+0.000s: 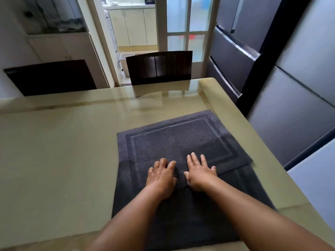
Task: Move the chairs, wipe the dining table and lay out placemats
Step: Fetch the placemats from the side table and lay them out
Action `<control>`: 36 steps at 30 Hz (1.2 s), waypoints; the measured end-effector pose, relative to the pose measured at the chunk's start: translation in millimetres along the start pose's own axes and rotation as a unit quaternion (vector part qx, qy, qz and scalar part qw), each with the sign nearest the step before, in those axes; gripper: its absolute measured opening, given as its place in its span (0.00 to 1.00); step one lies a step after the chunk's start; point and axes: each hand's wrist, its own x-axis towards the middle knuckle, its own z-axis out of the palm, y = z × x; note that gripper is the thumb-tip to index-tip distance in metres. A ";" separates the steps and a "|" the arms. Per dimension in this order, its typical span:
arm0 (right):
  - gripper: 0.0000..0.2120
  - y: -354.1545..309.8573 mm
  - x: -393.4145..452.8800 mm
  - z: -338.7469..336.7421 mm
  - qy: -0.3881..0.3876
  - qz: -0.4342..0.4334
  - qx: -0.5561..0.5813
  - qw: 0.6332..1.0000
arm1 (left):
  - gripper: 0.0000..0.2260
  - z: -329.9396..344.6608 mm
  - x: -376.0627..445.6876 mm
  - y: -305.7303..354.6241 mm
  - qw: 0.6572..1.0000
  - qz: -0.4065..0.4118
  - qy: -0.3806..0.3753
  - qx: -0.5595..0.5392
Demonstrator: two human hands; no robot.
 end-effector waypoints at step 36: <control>0.24 -20.8 160.3 -68.3 0.214 -0.104 0.114 0.965 | 0.31 1.3 109.5 23.8 0.994 -0.069 -0.012 -0.087</control>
